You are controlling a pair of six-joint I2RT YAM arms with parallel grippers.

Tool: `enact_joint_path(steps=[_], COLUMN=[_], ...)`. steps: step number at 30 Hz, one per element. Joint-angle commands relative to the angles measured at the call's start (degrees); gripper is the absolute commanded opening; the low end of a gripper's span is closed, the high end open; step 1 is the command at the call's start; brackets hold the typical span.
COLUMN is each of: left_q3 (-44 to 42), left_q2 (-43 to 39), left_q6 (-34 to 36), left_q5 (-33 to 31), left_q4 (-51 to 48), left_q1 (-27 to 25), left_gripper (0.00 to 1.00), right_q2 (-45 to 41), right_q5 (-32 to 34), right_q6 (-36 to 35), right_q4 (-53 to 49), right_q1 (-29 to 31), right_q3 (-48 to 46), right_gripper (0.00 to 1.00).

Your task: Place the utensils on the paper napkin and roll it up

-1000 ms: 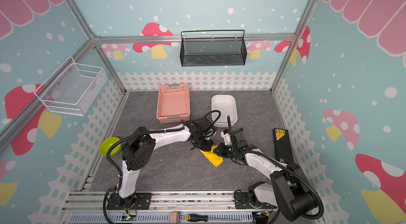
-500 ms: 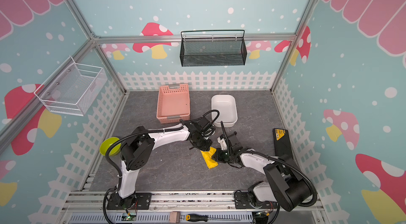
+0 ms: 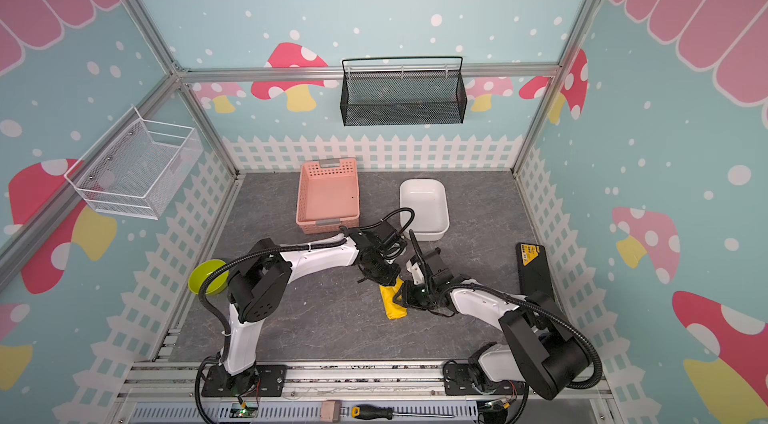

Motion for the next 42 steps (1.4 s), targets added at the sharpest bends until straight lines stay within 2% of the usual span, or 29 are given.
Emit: enact_joint_path(steps=[1,9,17,23,28,32,42], left_q3=[-1.6,-1.2,-1.1,-1.7,-2.7,-4.3,-6.2], left_q2=[1.4,0.8,-1.8,-6.3,-9.0,-7.3,-2.0], left_q6=[1.0,1.1,0.5,-0.9,-1.7,-2.6,-2.1], left_q5=[-4.0,-4.9,-5.6,-4.6,0.7,6.2,6.9], left_q4=[-2.6,-2.5,-1.8,-0.3,-0.2,0.1,1.2], left_q1=[0.8,0.8,1.4,2.6,2.9,2.2,2.1], left_gripper=[0.05,0.06,0.1,0.13,0.16,0.16,0.12], right_q2=[1.6,3.1,3.4,4.1,4.7,4.6,1.0], right_q5=[-0.6,5.4,5.0,5.1,4.6,4.2,3.6], right_q6=[-0.5,-1.3,-0.5,1.0,1.9,2.3,4.0], right_q4=[-2.1,-6.9,-5.3,-2.7,-0.9,-0.2,-0.8], right_q1=[1.0,1.2,1.2,1.1,1.2,1.1,1.1], right_q3=[0.6,1.3,0.8,-0.7,-1.5,-1.5,-0.1], right_gripper=[0.37,0.34,0.16,0.11,0.1,0.11,0.17])
